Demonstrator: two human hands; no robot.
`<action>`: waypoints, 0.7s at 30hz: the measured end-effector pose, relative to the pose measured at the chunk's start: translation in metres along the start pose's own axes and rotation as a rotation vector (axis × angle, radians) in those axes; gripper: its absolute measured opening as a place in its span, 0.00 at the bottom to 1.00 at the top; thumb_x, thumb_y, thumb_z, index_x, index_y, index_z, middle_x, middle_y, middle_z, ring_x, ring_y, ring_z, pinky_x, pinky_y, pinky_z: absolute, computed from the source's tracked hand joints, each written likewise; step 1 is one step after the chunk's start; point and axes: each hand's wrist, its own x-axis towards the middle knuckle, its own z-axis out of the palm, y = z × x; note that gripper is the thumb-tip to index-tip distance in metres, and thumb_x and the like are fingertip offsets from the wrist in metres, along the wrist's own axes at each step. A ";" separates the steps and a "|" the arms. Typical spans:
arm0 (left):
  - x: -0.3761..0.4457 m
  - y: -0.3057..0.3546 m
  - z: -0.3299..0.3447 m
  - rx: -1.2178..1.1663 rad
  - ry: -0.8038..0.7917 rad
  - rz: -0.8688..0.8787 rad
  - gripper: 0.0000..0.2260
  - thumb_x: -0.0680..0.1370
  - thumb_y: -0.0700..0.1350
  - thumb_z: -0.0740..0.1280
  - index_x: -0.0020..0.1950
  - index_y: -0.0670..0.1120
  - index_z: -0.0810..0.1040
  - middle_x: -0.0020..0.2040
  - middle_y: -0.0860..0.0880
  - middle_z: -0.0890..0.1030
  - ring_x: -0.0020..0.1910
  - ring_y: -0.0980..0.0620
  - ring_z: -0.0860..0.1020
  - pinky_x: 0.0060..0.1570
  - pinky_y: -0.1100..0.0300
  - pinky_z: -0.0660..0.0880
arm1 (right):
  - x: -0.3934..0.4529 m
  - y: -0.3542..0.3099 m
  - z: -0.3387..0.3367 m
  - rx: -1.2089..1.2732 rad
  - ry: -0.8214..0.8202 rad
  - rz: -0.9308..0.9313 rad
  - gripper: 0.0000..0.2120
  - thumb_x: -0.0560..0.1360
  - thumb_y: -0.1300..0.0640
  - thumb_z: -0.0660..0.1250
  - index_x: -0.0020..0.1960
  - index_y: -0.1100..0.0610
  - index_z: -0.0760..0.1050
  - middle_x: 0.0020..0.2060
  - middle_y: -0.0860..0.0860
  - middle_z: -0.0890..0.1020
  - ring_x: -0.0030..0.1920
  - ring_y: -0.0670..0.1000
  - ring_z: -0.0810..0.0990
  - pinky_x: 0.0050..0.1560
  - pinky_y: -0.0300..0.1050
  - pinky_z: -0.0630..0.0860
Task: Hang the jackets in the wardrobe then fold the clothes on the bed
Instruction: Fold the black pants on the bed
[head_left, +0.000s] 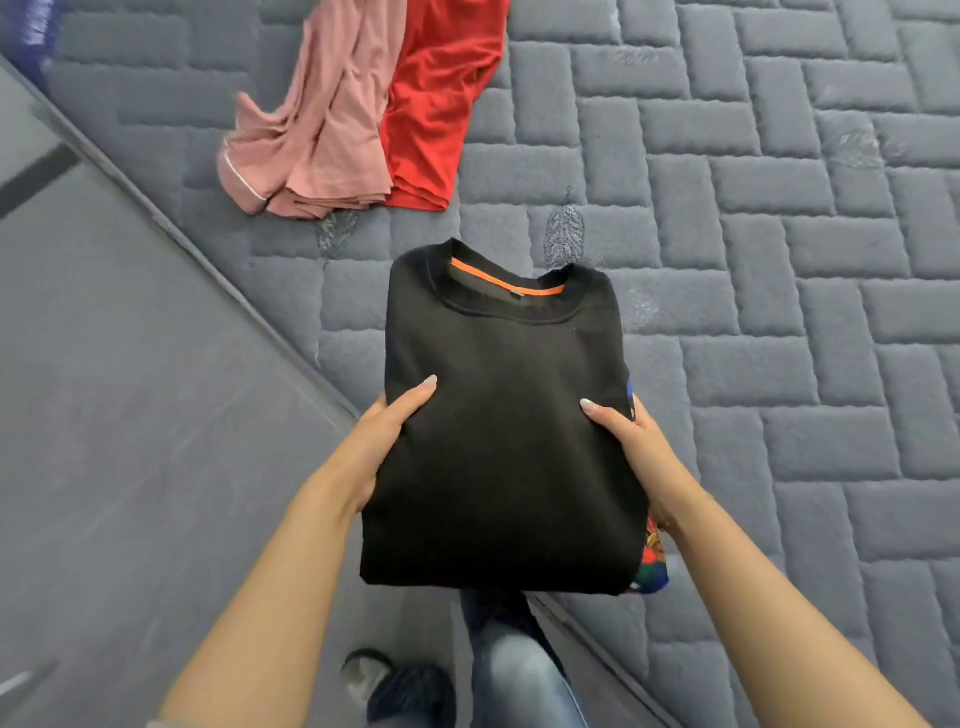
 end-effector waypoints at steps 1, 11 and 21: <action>-0.022 0.002 -0.010 -0.008 0.015 0.017 0.36 0.63 0.64 0.78 0.67 0.55 0.74 0.57 0.52 0.84 0.54 0.51 0.83 0.50 0.56 0.79 | -0.016 -0.003 0.014 -0.016 -0.012 -0.013 0.20 0.71 0.47 0.73 0.62 0.43 0.75 0.54 0.47 0.85 0.53 0.50 0.84 0.44 0.42 0.81; -0.318 -0.007 -0.152 -0.257 0.267 0.309 0.33 0.61 0.58 0.80 0.64 0.52 0.78 0.55 0.51 0.85 0.51 0.51 0.84 0.41 0.60 0.81 | -0.203 -0.035 0.220 -0.184 -0.295 -0.206 0.22 0.71 0.50 0.74 0.63 0.44 0.75 0.53 0.48 0.85 0.51 0.51 0.85 0.41 0.40 0.81; -0.569 -0.050 -0.255 -0.682 0.720 0.694 0.36 0.58 0.53 0.83 0.65 0.52 0.77 0.58 0.48 0.84 0.56 0.46 0.83 0.56 0.49 0.78 | -0.341 -0.082 0.480 -0.487 -0.932 -0.315 0.25 0.67 0.48 0.76 0.62 0.39 0.75 0.57 0.46 0.84 0.54 0.51 0.84 0.44 0.41 0.82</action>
